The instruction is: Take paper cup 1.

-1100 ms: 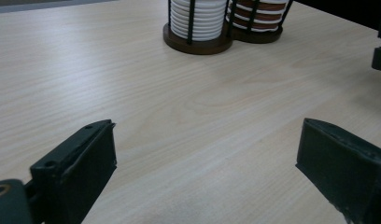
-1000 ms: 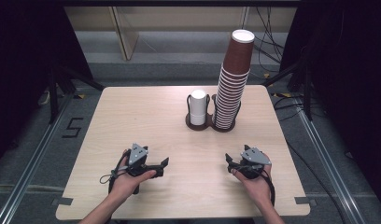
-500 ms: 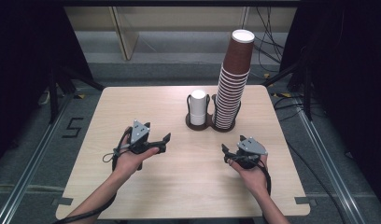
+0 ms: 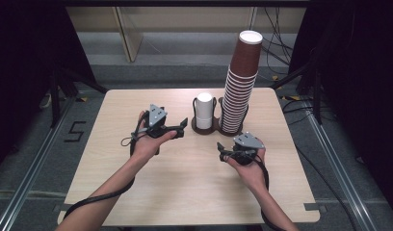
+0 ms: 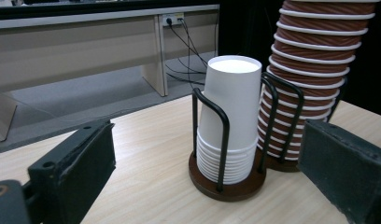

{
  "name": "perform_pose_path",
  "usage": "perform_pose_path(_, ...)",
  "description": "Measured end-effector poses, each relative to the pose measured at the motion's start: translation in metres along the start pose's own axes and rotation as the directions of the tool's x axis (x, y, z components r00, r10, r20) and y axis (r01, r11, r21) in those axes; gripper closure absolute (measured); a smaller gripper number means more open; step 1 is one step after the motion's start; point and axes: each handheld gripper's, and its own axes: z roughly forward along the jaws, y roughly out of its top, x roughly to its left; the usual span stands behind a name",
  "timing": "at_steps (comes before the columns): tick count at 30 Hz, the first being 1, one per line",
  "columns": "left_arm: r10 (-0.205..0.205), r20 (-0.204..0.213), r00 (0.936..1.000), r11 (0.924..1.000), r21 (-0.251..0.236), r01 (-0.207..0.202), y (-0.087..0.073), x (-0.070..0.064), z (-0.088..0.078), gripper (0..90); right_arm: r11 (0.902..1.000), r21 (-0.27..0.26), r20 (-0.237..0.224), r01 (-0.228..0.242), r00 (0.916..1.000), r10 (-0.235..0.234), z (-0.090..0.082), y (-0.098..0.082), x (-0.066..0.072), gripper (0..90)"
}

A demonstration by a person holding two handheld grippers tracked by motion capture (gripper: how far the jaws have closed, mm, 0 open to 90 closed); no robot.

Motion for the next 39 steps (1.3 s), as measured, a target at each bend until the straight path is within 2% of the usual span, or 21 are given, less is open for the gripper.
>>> perform_pose_path(5, 0.004, 0.001, 1.0, 0.9999, 0.015, -0.004, 0.002, -0.002, 0.014, 3.0, 0.9996, -0.007, -0.03, 0.028, 0.9991, -0.028, 0.011, 0.009, 0.01, 4.9)
perform_pose_path(6, 0.0, 0.0, 1.0, 0.9999, 0.015, 0.0, 0.003, -0.003, 0.017, 3.0, 0.9999, 0.013, -0.043, -0.001, 0.9991, 0.001, 0.012, 0.01, 0.014, 4.5)
perform_pose_path(7, 0.0, 0.001, 1.0, 0.9999, 0.016, 0.0, 0.003, -0.003, 0.019, 3.0, 0.9999, 0.013, -0.043, -0.001, 0.9991, 0.001, 0.012, 0.01, 0.014, 4.5)
perform_pose_path(8, 0.003, 0.007, 1.0, 0.9998, 0.018, -0.003, 0.006, -0.005, 0.026, 3.2, 0.9997, -0.007, -0.04, 0.024, 0.9989, -0.024, 0.018, 0.013, 0.016, 4.7)
perform_pose_path(10, 0.007, 0.006, 1.0, 0.9998, 0.016, -0.007, 0.008, -0.006, 0.028, 3.4, 0.9998, -0.003, -0.045, 0.021, 0.9987, -0.021, 0.02, 0.014, 0.017, 5.2)
perform_pose_path(11, 0.007, 0.008, 0.9999, 0.9999, 0.015, -0.007, 0.011, -0.007, 0.031, 3.8, 0.9997, -0.024, -0.034, 0.009, 0.9994, -0.01, 0.027, 0.016, 0.02, 7.8)
perform_pose_path(13, 0.002, 0.015, 0.9999, 1.0, 0.007, -0.002, 0.016, -0.008, 0.036, 4.3, 0.9996, -0.018, -0.035, -0.019, 0.9992, 0.019, 0.031, 0.018, 0.021, 13.8)
perform_pose_path(14, 0.002, 0.016, 0.9999, 1.0, 0.006, -0.002, 0.018, -0.009, 0.038, 4.6, 0.999, -0.036, -0.037, -0.028, 0.999, 0.026, 0.035, 0.019, 0.021, 16.5)
perform_pose_path(15, 0.004, 0.019, 0.9998, 1.0, 0.002, -0.004, 0.02, -0.01, 0.041, 4.7, 0.9988, -0.025, -0.041, -0.042, 0.9983, 0.041, 0.037, 0.021, 0.021, 16.6)
perform_pose_path(17, 0.01, 0.02, 0.9998, 0.9999, -0.001, -0.01, 0.024, -0.012, 0.045, 5.2, 0.9976, -0.043, -0.033, -0.055, 0.998, 0.053, 0.044, 0.022, 0.022, 17.7)
perform_pose_path(21, -0.004, 0.02, 0.9998, 1.0, 0.008, 0.003, 0.029, -0.014, 0.054, 5.2, 0.9959, -0.036, -0.032, -0.083, 0.9961, 0.082, 0.052, 0.026, 0.022, 19.1)
perform_pose_path(23, 0.007, 0.024, 0.9997, 0.9999, 0.014, -0.007, 0.033, -0.017, 0.062, 5.3, 0.995, -0.028, -0.048, -0.096, 0.9943, 0.095, 0.06, 0.029, 0.023, 19.6)
perform_pose_path(25, 0.008, 0.028, 0.9996, 0.9998, 0.016, -0.009, 0.036, -0.018, 0.066, 5.7, 0.9953, -0.038, -0.035, -0.089, 0.9955, 0.088, 0.066, 0.031, 0.024, 20.5)
perform_pose_path(27, -0.001, 0.035, 0.9994, 0.9998, 0.019, 0.001, 0.038, -0.019, 0.07, 6.5, 0.9944, -0.031, -0.049, -0.101, 0.9938, 0.1, 0.071, 0.034, 0.024, 22.2)
perform_pose_path(28, -0.008, 0.035, 0.9994, 0.9998, 0.018, 0.007, 0.039, -0.02, 0.072, 6.6, 0.9945, -0.029, -0.051, -0.101, 0.9937, 0.099, 0.073, 0.035, 0.023, 22.7)
perform_pose_path(29, -0.006, 0.035, 0.9994, 0.9998, 0.019, 0.005, 0.04, -0.021, 0.074, 6.7, 0.9923, -0.014, -0.069, -0.123, 0.9901, 0.122, 0.075, 0.036, 0.023, 23.2)
perform_pose_path(32, -0.001, 0.035, 0.9994, 0.9997, 0.026, 0.0, 0.04, -0.022, 0.077, 7.1, 0.9927, -0.001, -0.066, -0.121, 0.9906, 0.12, 0.083, 0.037, 0.021, 24.7)
perform_pose_path(35, -0.004, 0.034, 0.9994, 0.9995, 0.033, 0.003, 0.04, -0.024, 0.083, 7.3, 0.9875, 0.013, -0.057, -0.157, 0.9859, 0.158, 0.088, 0.039, 0.02, 24.9)
perform_pose_path(37, -0.007, 0.033, 0.9994, 0.9994, 0.035, 0.006, 0.04, -0.024, 0.084, 7.6, 0.9906, 0.013, -0.064, -0.136, 0.9886, 0.136, 0.091, 0.039, 0.017, 25.1)
perform_pose_path(38, -0.006, 0.027, 0.9996, 0.9992, 0.04, 0.005, 0.04, -0.024, 0.087, 7.7, 0.9862, 0.03, -0.06, -0.163, 0.9845, 0.164, 0.091, 0.04, 0.017, 25.0)
perform_pose_path(39, -0.006, 0.027, 0.9996, 0.9992, 0.04, 0.005, 0.04, -0.024, 0.087, 7.9, 0.9865, 0.02, -0.06, -0.163, 0.9847, 0.164, 0.093, 0.039, 0.017, 25.1)
